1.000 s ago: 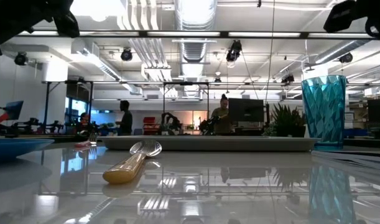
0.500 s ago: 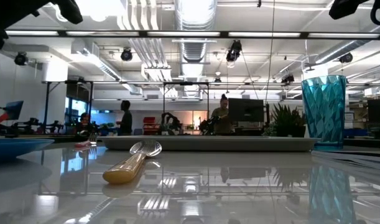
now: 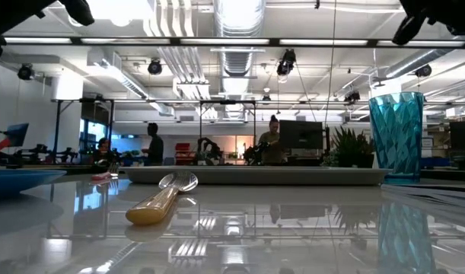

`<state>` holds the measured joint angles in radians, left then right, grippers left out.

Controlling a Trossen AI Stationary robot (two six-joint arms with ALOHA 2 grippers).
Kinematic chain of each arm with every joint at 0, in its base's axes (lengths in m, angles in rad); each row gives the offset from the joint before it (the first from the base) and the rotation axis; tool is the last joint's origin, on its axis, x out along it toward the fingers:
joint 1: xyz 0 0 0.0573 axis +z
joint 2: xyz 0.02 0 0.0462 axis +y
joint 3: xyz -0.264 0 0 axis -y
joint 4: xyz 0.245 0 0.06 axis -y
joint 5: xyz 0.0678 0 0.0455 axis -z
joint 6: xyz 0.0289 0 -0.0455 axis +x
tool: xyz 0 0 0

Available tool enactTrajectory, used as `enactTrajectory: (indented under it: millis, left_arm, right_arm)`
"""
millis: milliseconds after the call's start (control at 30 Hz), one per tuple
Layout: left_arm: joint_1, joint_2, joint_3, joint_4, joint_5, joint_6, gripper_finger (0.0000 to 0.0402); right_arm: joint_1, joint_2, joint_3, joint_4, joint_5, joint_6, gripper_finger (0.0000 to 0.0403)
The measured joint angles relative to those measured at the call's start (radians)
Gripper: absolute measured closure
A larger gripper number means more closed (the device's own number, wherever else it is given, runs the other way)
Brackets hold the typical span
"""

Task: Pick and place plate/cup/fork/spoon on tray
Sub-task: Put the blue glass to the top right corner of the tray

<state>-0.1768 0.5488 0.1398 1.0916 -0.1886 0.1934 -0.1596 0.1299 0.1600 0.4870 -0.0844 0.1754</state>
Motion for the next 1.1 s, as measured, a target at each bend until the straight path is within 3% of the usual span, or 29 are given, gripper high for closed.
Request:
enactTrajectory:
  millis: [167,400,800,933,1100]
  left_arm:
    - [0.0,0.006,-0.004,-0.002,0.0,0.004,0.0398]
    - [0.0,0.006,-0.006,0.0,0.0,0.004,0.0398]
    - [0.0,0.005,-0.01,0.0,0.0,0.005,0.0398]
    - [0.0,0.007,-0.01,-0.001,0.0,0.005,0.0398]
    - [0.0,0.005,-0.013,0.0,-0.001,0.005,0.0398]
  right_arm:
    - [0.0,0.134,0.159,-0.158,0.012,-0.003,0.0394]
    - [0.0,0.326,0.5,-0.798,0.165,0.102,0.0394]
    - [0.0,0.643,0.941,-1.617,0.172,0.392,0.0394]
    - [0.0,0.737,1.003,-1.765,0.174,0.436,0.0394]
    - [0.0,0.817,1.014,-1.776,0.177,0.465,0.0393]
